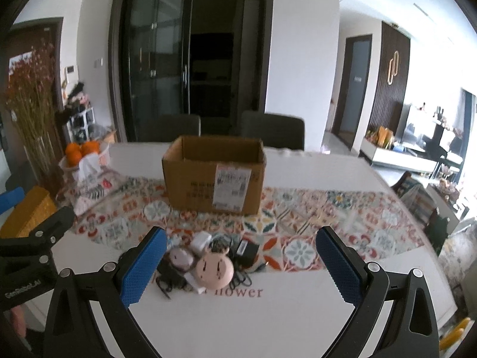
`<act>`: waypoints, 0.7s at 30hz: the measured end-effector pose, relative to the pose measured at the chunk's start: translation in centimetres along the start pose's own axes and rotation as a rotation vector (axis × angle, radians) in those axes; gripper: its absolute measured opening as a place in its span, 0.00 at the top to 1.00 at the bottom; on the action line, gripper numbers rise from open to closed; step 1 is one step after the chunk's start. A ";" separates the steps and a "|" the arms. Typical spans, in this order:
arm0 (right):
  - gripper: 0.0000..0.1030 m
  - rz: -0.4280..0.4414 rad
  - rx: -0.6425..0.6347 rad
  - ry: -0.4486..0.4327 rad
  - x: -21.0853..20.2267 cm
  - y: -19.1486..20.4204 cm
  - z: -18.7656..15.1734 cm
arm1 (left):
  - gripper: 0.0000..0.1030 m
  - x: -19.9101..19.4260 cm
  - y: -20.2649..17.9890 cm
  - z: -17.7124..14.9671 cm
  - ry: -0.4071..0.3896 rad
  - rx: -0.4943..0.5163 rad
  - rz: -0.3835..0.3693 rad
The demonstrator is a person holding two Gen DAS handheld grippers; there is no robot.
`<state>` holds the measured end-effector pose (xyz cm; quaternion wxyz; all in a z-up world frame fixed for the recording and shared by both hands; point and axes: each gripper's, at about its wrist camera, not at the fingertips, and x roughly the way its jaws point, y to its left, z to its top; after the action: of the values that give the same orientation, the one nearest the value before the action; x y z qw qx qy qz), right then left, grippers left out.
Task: Organize rigid objects
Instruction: 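Grasp the black round puck with the left tool while the right tool grasps the pink deer-eared gadget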
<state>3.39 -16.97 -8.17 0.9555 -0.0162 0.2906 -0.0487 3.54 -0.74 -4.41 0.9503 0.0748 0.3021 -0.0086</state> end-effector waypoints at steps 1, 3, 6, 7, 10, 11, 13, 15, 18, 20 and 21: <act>0.02 0.003 -0.004 0.014 0.5 0.1 -0.2 | 0.00 0.7 0.0 -0.4 0.024 0.006 -0.002; 0.02 0.010 -0.018 0.052 1.9 0.5 -1.0 | 0.00 1.7 0.0 -0.9 0.047 0.014 -0.004; 0.02 0.009 -0.041 0.087 3.5 1.1 -1.7 | 0.00 3.2 -0.2 -1.8 0.085 0.034 -0.016; 0.02 0.009 -0.052 0.101 4.1 1.4 -2.1 | 0.00 3.9 -0.2 -2.2 0.099 0.040 -0.017; 0.02 0.010 -0.075 0.141 5.8 2.1 -2.8 | 0.00 5.4 -0.1 -3.0 0.133 0.053 -0.028; 0.02 0.010 -0.080 0.150 6.3 2.3 -2.9 | 0.00 6.1 -0.1 -3.4 0.147 0.058 -0.032; 0.03 0.006 -0.095 0.172 7.6 2.8 -3.6 | 0.00 7.1 -0.1 -3.9 0.166 0.064 -0.032; 0.03 -0.005 -0.109 0.193 9.0 3.3 -4.1 | 0.00 8.4 0.0 -4.3 0.190 0.072 -0.034; 0.04 -0.013 -0.119 0.215 10.9 3.9 -4.9 | 0.00 10.1 0.1 -5.0 0.216 0.088 -0.039; 0.06 -0.019 -0.137 0.230 12.1 4.4 -5.4 | 0.00 10.9 0.0 -5.5 0.230 0.105 -0.043; 0.07 -0.029 -0.146 0.233 12.6 4.6 -5.7 | 0.00 11.4 0.0 -5.7 0.238 0.115 -0.044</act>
<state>11.01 -13.72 -20.20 0.9107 -0.0838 0.4022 -0.0427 9.61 0.40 -15.58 0.9014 0.1231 0.4134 -0.0381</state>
